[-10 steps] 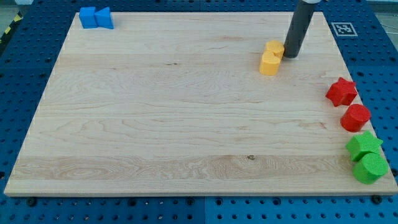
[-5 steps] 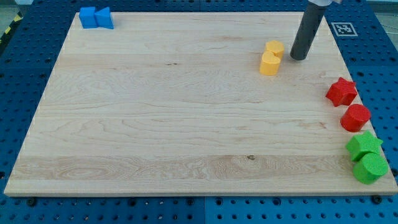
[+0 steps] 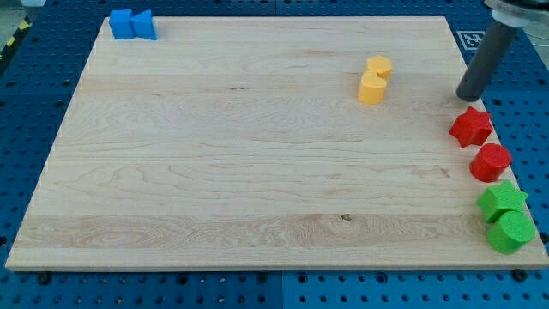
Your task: Push red star slightly towards down
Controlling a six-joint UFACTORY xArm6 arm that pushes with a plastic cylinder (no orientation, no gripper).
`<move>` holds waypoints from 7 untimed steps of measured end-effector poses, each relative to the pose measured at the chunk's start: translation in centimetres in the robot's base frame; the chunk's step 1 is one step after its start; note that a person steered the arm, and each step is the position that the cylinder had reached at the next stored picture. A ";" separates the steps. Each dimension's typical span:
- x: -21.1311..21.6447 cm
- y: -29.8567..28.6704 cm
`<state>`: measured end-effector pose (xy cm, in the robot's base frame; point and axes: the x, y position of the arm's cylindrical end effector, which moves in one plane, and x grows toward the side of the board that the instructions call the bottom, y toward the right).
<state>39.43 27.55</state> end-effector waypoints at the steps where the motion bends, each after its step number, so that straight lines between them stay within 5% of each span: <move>1: 2.6 0.0; 3: 7.0 0.0; 7: 4.5 -9.9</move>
